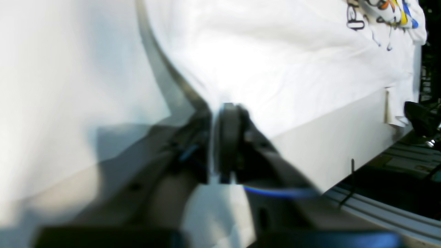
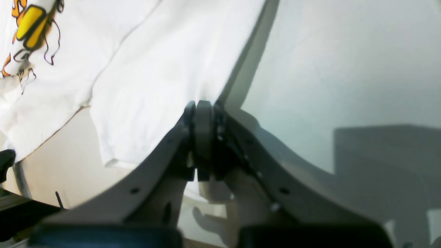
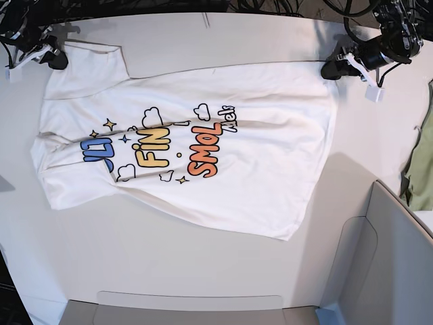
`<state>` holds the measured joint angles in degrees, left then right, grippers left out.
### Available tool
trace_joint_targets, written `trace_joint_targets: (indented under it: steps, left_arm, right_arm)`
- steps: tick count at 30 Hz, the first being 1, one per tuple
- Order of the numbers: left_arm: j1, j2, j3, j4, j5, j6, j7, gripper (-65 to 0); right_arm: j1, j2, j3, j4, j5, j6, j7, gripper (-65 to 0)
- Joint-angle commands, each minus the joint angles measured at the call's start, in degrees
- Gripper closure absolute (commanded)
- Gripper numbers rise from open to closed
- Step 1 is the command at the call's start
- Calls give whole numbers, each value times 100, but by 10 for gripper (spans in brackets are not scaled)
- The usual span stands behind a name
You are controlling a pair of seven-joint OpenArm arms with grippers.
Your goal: Layout the t-shirt on the table in an organized manner, then fold the t-shirt properly
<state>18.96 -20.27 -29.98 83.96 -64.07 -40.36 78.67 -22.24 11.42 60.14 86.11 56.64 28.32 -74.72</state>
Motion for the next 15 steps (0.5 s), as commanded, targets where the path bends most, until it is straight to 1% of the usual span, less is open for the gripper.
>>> trace_joint_targets:
  steps: [1,6,9,13,15]
  left_arm:
    - [7,-43,22,21,293,36,133,0]
    - [-2,-69,-22,21,293,36,133,0]
    - [25,-131,-31,30,284,36,133,0]
    - [130,-228,-48,39,267,36,133,0]
    - [262,-237,-312,267,258,36,133,0]
  right_arm:
    - [-75,67,12,27,-288,-14,-269,0]
    - [-75,67,56,27,-288,-14,-286,0]
    - [-101,216,65,115,-288,-14,-295,0]
    - [-356,243,74,633,-183,-14,-286,0]
    - [-550,243,74,941,-16,-14,-278,0]
